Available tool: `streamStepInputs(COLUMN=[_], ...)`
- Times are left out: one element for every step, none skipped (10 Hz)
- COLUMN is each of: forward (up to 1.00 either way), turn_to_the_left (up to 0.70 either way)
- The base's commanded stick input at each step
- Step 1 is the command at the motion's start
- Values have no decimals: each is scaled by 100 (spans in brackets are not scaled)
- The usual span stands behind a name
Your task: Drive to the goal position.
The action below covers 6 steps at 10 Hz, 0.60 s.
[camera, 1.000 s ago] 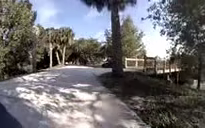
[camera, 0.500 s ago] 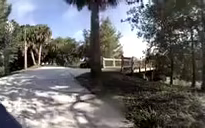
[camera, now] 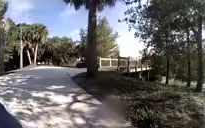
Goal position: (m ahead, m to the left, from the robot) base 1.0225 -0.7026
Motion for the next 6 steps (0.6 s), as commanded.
streamStepInputs(forward=[13,100,100,100,100,100], turn_to_the_left=[0,0,0,0,0,0])
